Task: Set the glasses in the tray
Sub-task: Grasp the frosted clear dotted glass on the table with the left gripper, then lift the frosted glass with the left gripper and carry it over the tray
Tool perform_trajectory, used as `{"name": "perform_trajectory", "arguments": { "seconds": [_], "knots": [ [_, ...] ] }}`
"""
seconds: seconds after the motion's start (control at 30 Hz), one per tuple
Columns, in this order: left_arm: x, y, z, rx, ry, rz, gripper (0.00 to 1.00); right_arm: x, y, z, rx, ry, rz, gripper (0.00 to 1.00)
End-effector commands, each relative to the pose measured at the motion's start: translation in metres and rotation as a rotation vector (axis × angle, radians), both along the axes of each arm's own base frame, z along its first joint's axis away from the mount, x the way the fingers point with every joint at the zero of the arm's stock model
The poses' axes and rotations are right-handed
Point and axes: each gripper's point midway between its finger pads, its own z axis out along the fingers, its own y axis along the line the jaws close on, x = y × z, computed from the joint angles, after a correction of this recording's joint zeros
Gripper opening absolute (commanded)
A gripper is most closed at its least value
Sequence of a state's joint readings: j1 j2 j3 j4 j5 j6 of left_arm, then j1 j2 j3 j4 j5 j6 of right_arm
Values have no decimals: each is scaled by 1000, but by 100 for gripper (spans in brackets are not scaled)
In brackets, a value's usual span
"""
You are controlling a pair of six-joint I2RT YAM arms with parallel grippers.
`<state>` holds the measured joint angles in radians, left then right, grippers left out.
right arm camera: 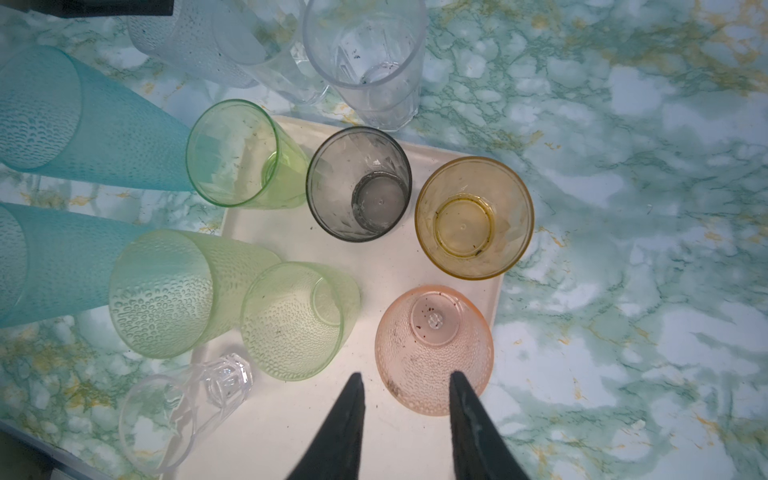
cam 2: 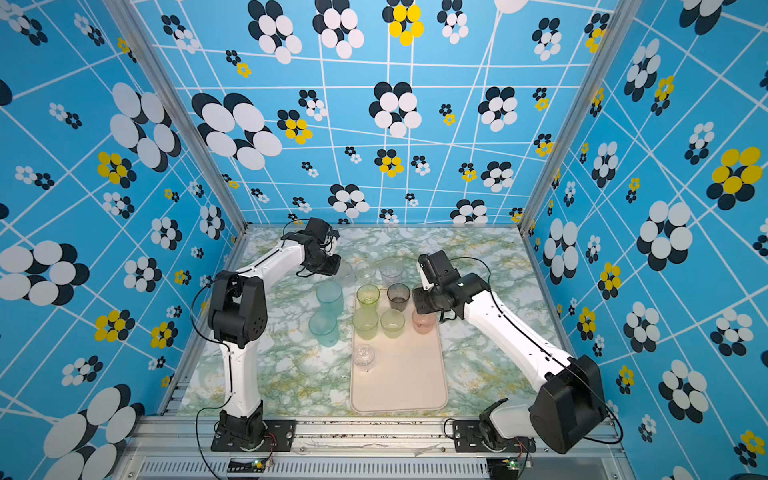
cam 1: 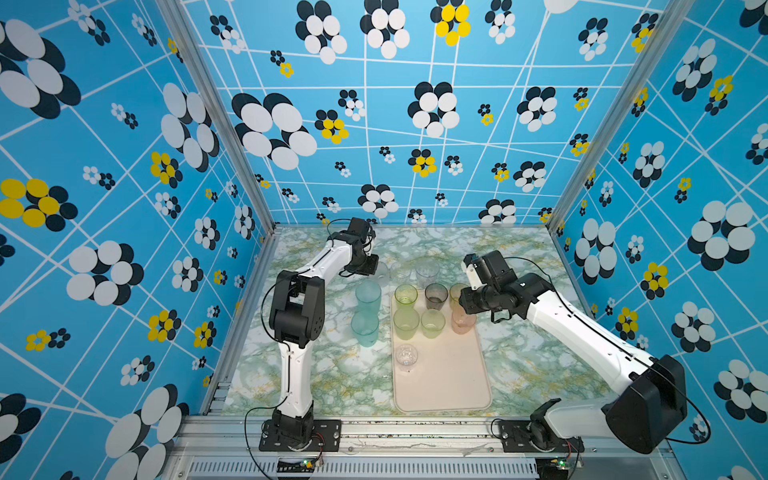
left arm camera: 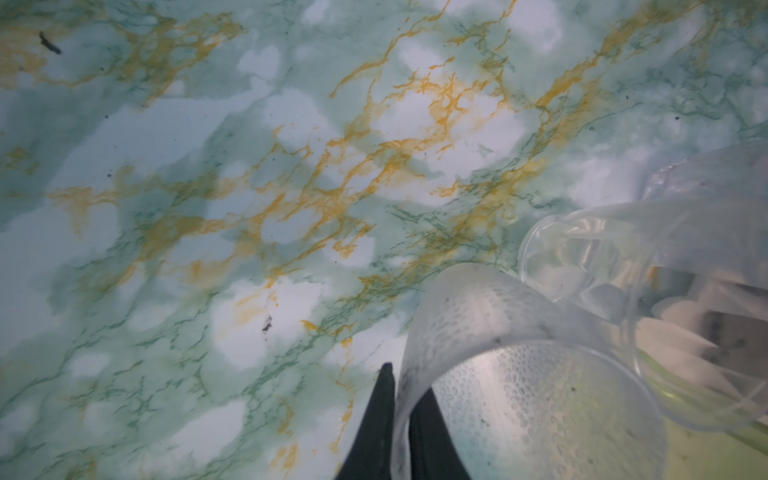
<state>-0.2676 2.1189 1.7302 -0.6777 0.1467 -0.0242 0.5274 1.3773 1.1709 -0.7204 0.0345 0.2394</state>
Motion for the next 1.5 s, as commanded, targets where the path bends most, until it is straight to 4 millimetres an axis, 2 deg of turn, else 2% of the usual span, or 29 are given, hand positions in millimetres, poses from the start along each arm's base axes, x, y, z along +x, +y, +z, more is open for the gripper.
{"name": "perform_trajectory", "arguments": {
  "seconds": [0.0,0.33,0.63,0.83,0.97,1.1,1.33,1.47],
  "knots": [
    [7,2,12,-14,-38,-4,9,-1,-2,0,6,-7,4,37],
    [10,5,37,-8,-98,4,9,0,-1,-3,2,-5,3,37],
    [9,8,75,-9,-180,7,9,2,-7,-12,-11,16,-10,37],
    [1,9,104,-16,-239,4,9,1,-14,-16,-16,19,-33,36],
    [-9,8,121,-16,-264,-7,9,0,-20,-16,-17,14,-51,36],
    [-25,6,149,-16,-314,-24,9,-1,-25,-15,-17,13,-64,36],
    [-65,-4,192,-2,-384,-83,9,-2,-29,-14,-15,6,-80,36],
    [-90,-12,204,9,-395,-121,10,-3,-32,-15,-4,2,-95,36]
  ]
}}
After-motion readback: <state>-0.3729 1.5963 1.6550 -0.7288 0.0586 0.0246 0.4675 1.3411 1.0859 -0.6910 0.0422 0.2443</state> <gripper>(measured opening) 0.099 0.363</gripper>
